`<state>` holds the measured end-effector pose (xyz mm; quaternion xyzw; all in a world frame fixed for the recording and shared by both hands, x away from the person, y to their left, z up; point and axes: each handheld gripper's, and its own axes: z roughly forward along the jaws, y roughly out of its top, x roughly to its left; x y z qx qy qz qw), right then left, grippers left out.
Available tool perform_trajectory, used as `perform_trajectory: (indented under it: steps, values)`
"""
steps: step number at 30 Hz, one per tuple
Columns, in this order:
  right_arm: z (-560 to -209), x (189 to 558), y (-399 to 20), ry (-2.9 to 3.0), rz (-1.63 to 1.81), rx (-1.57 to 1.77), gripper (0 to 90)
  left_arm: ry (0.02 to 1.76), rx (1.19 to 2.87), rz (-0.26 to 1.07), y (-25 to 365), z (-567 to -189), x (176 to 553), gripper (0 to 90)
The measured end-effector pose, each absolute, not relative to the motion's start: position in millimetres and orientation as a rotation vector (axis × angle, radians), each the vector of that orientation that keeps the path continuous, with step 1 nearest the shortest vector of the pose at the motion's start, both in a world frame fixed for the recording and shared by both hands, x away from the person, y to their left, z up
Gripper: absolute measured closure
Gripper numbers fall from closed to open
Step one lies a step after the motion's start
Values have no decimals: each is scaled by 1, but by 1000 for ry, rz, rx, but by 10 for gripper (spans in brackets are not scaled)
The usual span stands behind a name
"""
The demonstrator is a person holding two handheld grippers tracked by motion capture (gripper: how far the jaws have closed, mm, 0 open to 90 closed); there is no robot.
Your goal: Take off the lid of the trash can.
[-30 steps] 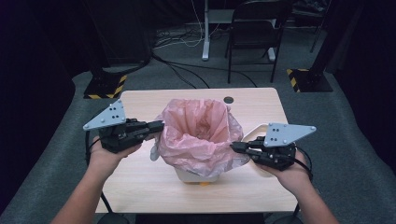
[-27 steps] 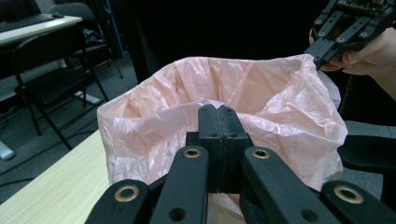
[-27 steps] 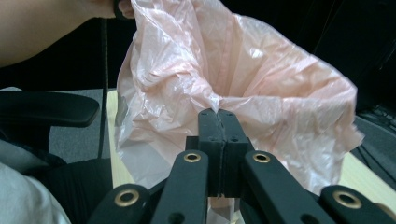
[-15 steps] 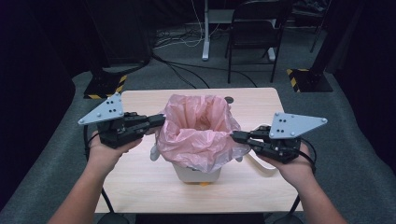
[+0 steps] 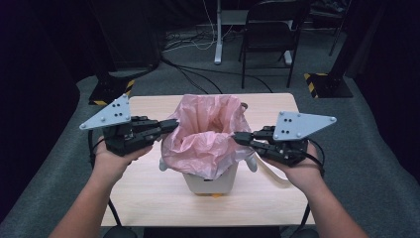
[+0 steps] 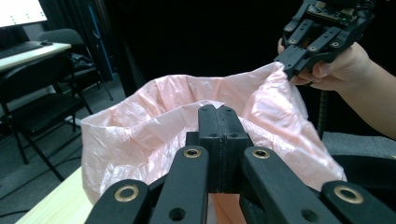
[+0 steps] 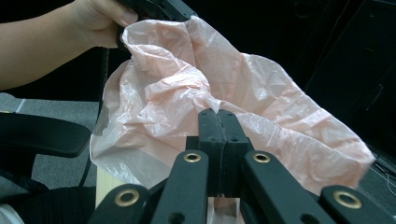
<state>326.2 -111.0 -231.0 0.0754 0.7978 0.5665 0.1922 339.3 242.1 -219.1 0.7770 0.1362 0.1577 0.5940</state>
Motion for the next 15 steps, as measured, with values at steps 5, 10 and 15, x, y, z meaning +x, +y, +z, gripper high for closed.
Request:
perform_trajectory:
  steps: [5,10,15]
  values:
    - [-234,331,-101,2252,1590,204,900,313,1820,338,240,-223,341,900]
    - [-236,334,-92,2270,1574,193,900,304,1827,317,237,-225,341,900]
    - [-238,338,-84,2285,1570,186,900,293,1840,296,233,-228,342,900]
